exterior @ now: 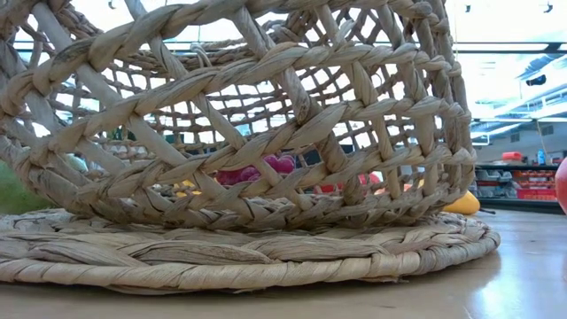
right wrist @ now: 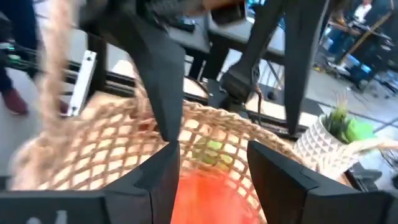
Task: Build produce basket
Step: Put the apple into the basket
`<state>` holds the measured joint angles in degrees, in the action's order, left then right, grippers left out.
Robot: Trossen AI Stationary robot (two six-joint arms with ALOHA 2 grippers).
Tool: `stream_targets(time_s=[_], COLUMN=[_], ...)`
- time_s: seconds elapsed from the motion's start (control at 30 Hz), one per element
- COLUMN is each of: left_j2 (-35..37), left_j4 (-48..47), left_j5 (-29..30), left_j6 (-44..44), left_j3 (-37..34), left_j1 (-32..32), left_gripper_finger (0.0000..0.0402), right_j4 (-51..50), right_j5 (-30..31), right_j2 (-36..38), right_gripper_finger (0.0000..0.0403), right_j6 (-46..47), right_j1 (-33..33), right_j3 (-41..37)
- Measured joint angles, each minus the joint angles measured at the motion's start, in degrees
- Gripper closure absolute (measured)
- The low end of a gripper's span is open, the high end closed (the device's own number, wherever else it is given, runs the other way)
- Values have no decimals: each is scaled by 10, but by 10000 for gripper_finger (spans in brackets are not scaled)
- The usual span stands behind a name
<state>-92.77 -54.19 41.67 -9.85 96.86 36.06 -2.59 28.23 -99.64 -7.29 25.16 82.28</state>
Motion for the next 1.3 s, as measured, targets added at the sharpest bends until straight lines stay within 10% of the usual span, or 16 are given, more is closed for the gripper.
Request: stream_targets(time_s=[0.37, 0.6, 0.9, 1.3], left_j2=[6, 7, 15, 28], left_j4=[-2, -102, -324, -358], left_j5=[25, 71, 72, 139], left_j6=[9, 203, 458, 613], left_j3=[29, 78, 112, 28], left_j1=[19, 40, 61, 161], left_gripper_finger=[83, 89, 121, 148], right_j4=[-11, -45, -329, -581], right_j5=[12, 25, 67, 18], right_j2=[15, 78, 165, 167], right_gripper_finger=[219, 228, 238, 236], right_j6=[0, 19, 176, 436], right_j1=[0, 26, 47, 100], right_j3=[0, 0, 0, -9])
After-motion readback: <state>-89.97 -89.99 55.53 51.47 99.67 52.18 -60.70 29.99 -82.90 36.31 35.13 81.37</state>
